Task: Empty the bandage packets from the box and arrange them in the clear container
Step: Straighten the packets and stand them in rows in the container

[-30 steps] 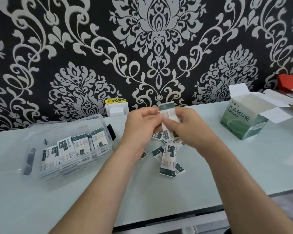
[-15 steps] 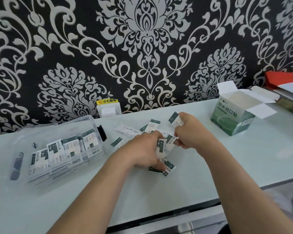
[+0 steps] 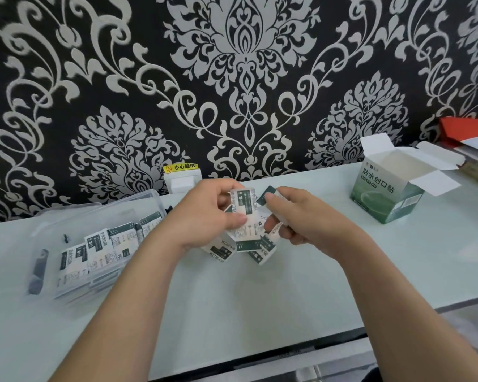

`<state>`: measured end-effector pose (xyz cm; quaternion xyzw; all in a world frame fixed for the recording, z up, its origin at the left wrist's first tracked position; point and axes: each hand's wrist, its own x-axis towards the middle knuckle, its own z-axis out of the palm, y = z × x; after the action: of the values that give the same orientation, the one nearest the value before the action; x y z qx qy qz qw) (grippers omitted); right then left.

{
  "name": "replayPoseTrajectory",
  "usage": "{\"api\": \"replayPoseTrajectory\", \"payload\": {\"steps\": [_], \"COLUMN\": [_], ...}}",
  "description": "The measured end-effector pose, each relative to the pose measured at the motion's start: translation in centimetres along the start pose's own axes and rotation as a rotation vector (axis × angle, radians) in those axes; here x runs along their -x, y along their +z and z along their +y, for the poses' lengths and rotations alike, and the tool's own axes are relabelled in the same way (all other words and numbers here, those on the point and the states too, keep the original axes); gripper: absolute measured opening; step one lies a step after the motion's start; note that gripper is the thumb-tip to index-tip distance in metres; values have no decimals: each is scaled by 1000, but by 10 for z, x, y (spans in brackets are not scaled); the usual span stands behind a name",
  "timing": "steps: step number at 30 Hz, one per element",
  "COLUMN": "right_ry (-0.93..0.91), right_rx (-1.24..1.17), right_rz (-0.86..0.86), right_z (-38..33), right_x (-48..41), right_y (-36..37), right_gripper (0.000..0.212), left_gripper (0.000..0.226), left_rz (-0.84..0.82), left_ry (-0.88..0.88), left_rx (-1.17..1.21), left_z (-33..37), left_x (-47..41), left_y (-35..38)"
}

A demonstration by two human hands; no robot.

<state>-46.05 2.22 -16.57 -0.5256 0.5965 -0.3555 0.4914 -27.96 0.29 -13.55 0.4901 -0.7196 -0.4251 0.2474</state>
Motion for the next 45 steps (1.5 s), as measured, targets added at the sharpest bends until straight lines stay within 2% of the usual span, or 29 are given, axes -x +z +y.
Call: {"api": "replayPoseTrajectory", "payload": {"steps": [5, 9, 13, 17, 19, 21, 24, 26, 30, 32, 34, 36, 38, 42, 45], "right_ry": [-31, 56, 109, 104, 109, 89, 62, 69, 62, 41, 20, 28, 59, 43, 46], "right_rx": [-287, -564, -708, -519, -277, -82, 46, 88, 266, 361, 456, 548, 635, 645, 649], "right_rz": [-215, -323, -262, 28, 187, 261, 245, 245, 306, 309, 271, 194, 137, 133, 128], "right_z": [-9, -13, -14, -7, -1, 4, 9, 12, 22, 26, 27, 27, 26, 26, 26], "right_x": [5, 6, 3, -4, -7, -7, -5, -6, -14, -16, -15, -14, -13, -14, -17], "right_y": [12, 24, 21, 5, -2, -7, -9, -9, -10, -9, -7, -3, 0, 2, 4], "right_gripper": [48, 39, 22, 21, 20, 24, 49, 54, 28, 15, 19, 40, 53, 42, 45], "left_gripper": [31, 33, 32, 45, 55, 63, 56, 46, 16, 13, 20, 32, 38, 54, 62], "left_rz": [141, 212, 263, 259, 130, -6, -49, -6, 122, 138, 170, 230, 258, 109, 80], "left_ry": [61, 111, 172, 106, 79, 66, 76, 61, 107, 119, 127, 92, 81, -81, -110], "left_rx": [158, 266, -11, -277, -494, -678, -793, -838, -950, -945, -851, -670, -651, -756, -755], "left_z": [2, 6, 2, -7, -14, -22, -30, -29, -20, -18, -17, -15, -19, -36, -38], "left_x": [-1, -1, -6, -11, -12, -13, -18, -20, -19, -17, -16, -15, -17, -27, -34], "left_y": [0, 13, 22, 24, 32, 45, 60, 65, 68, 67, 62, 54, 48, 47, 47]}}
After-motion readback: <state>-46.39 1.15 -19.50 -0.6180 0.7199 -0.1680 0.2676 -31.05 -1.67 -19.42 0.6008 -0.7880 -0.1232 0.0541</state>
